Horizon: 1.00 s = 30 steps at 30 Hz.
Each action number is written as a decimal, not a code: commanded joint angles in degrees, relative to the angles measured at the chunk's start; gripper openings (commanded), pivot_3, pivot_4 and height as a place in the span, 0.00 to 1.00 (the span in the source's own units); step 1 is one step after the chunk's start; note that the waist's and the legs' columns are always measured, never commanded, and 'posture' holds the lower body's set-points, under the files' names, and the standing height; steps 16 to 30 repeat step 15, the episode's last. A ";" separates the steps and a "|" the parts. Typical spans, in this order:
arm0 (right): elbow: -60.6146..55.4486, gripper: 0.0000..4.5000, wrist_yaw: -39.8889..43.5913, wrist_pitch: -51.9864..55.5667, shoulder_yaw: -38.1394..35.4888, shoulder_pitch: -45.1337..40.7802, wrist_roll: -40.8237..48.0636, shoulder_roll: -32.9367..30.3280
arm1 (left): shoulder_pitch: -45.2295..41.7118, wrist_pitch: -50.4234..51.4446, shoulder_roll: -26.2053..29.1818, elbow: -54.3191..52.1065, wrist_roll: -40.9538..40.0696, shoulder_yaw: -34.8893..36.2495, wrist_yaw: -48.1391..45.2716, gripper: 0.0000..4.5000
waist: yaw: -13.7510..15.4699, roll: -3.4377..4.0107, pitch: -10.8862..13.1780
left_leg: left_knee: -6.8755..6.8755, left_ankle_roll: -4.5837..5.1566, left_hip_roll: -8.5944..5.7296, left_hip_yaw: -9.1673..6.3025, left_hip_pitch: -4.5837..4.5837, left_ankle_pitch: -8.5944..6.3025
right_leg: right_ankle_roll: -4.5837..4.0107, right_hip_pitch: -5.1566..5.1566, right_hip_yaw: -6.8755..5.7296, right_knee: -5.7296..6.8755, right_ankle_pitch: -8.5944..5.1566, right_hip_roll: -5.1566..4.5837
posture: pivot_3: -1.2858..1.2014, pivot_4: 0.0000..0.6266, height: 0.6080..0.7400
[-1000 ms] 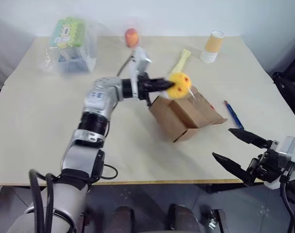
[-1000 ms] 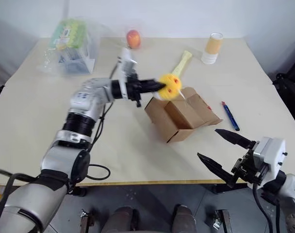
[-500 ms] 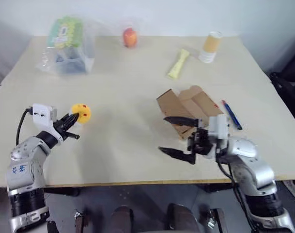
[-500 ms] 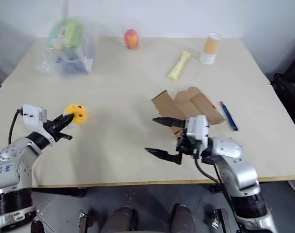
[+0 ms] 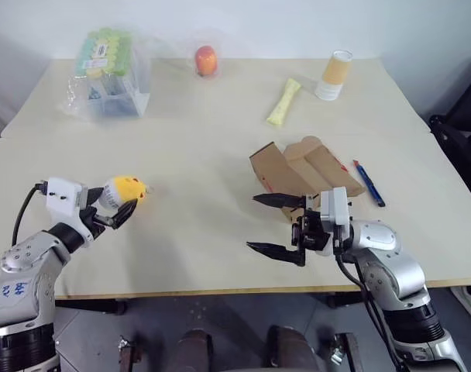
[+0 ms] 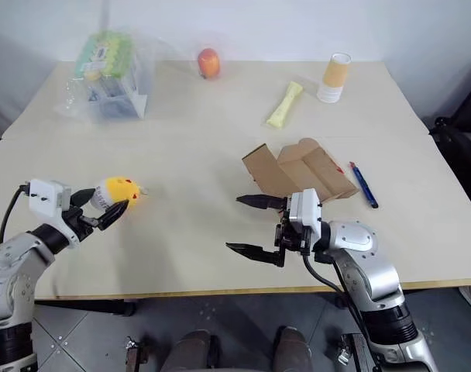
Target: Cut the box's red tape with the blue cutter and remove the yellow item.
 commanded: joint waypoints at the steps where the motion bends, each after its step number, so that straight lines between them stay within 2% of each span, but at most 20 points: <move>1: -4.45 1.00 1.43 1.59 -5.88 2.76 3.20 -5.03 | 7.60 -6.97 5.63 -1.04 -0.18 5.41 -8.14 1.00 | -0.08 0.00 0.00 | -0.03 -0.01 0.01 0.00 0.00 0.00 | 0.00 0.00 -0.01 -0.01 0.00 0.00 | 0.52 0.24 1.00; 5: -4.89 1.00 1.80 2.92 -10.43 5.76 4.69 -9.55 | 15.44 -12.78 8.76 2.28 0.17 9.02 -12.96 1.00 | -0.04 0.01 0.00 | -0.21 -0.01 0.01 0.12 0.02 -0.01 | -0.02 -0.01 -0.01 -0.27 -0.01 0.01 | 0.52 0.24 1.00; 13: -2.90 1.00 1.82 1.05 -19.50 11.84 3.34 -14.49 | 21.32 -20.02 6.85 0.72 0.01 11.28 -13.66 1.00 | 0.64 0.02 0.01 | -0.20 0.09 0.02 0.25 0.01 -0.06 | -0.02 0.02 0.03 -0.44 -0.01 -0.01 | 0.52 0.24 1.00; 30: -2.66 1.00 1.65 0.69 -20.38 12.51 3.08 -14.70 | 21.65 -19.85 6.84 0.49 -0.58 11.15 -13.44 1.00 | 0.58 0.02 0.01 | -0.20 0.09 0.03 0.27 0.03 -0.06 | -0.02 0.02 0.03 -0.43 -0.01 0.00 | 0.52 0.24 1.00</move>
